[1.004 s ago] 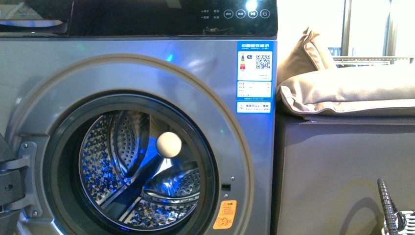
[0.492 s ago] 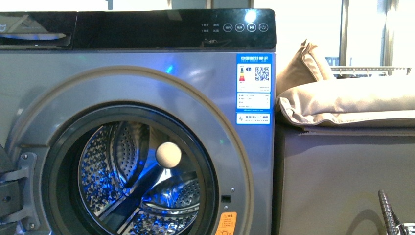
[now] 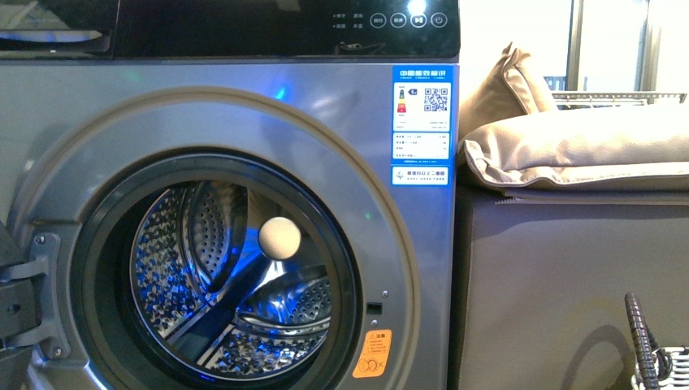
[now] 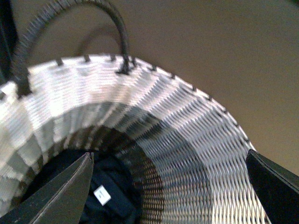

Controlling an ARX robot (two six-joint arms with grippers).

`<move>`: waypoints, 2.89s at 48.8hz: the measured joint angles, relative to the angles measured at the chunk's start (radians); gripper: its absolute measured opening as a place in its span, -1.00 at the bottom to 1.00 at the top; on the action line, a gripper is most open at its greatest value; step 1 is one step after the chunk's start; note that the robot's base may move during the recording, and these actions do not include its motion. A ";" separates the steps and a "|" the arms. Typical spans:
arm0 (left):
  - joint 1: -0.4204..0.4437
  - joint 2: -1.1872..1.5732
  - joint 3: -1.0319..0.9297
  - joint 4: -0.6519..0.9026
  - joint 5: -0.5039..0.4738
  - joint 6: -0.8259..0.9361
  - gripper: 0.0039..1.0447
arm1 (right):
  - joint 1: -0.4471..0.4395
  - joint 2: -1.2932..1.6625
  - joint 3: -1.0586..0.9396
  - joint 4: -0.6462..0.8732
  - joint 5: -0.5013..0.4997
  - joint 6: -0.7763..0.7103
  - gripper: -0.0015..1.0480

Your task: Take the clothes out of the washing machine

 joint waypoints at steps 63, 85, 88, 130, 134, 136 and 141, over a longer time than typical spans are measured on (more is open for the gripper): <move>0.000 0.000 0.000 0.000 0.000 0.000 0.88 | 0.507 -1.019 -0.743 0.228 0.487 0.799 -0.95; 0.013 0.027 0.191 -0.421 -0.789 -0.174 0.88 | 0.562 -1.210 -0.799 0.094 0.506 0.799 -0.95; 0.037 0.019 0.192 -0.418 -0.798 -0.153 0.88 | 0.562 -1.215 -0.805 0.094 0.507 0.799 -0.95; 0.377 -0.727 -1.120 0.035 -0.560 -0.011 -0.96 | 0.562 -1.254 -0.847 0.096 0.507 0.799 -0.95; 0.400 -0.774 -1.234 0.081 -0.541 -0.010 -0.94 | 0.562 -1.254 -0.847 0.096 0.507 0.799 -0.95; 0.412 -0.797 -1.284 0.100 -0.533 -0.010 -0.94 | 0.562 -1.254 -0.847 0.096 0.506 0.799 -0.95; 0.442 -0.840 -1.387 0.140 -0.520 -0.010 -0.94 | 0.562 -1.254 -0.847 0.096 0.507 0.799 -0.95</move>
